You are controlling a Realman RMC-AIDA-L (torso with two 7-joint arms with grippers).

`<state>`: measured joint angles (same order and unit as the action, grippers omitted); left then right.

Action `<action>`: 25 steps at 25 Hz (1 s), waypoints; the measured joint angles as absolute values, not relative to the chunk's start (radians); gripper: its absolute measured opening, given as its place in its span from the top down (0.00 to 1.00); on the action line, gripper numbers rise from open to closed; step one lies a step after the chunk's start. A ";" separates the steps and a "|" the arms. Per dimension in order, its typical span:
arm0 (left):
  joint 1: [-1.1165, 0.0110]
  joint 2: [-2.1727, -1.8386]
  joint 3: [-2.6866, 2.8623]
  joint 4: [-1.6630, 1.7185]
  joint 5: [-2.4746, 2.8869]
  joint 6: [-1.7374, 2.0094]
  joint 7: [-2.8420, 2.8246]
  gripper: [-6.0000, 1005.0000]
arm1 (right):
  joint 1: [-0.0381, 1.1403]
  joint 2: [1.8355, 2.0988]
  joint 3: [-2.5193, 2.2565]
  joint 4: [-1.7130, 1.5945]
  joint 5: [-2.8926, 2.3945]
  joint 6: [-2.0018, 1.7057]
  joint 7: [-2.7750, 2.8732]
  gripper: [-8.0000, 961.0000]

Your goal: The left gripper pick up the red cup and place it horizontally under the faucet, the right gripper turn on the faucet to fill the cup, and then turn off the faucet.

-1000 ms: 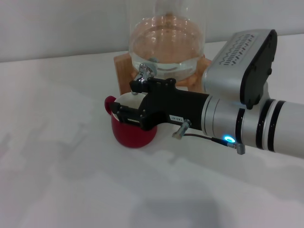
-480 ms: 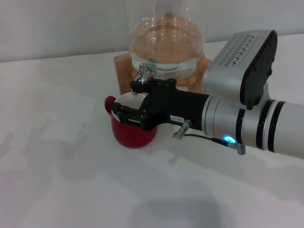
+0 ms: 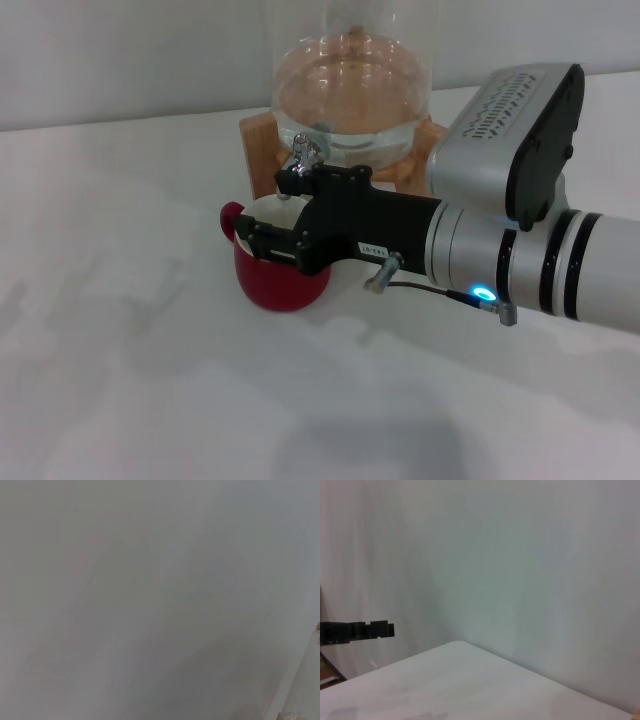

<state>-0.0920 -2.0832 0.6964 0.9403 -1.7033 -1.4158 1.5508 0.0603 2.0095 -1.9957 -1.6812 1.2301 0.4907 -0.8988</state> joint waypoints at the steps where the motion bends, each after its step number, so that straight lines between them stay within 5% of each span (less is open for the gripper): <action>1: -0.092 -2.083 0.696 0.940 -1.703 -1.416 1.551 0.14 | 0.060 2.010 -1.996 -1.681 1.230 0.491 -0.899 0.32; 25: -0.093 -2.082 0.695 0.940 -1.704 -1.416 1.546 0.14 | 0.063 2.010 -1.989 -1.681 1.229 0.491 -0.899 0.32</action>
<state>-0.0931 -2.0816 0.6953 0.9403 -1.7043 -1.4158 1.5460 0.0629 2.0095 -1.9890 -1.6813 1.2295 0.4908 -0.8988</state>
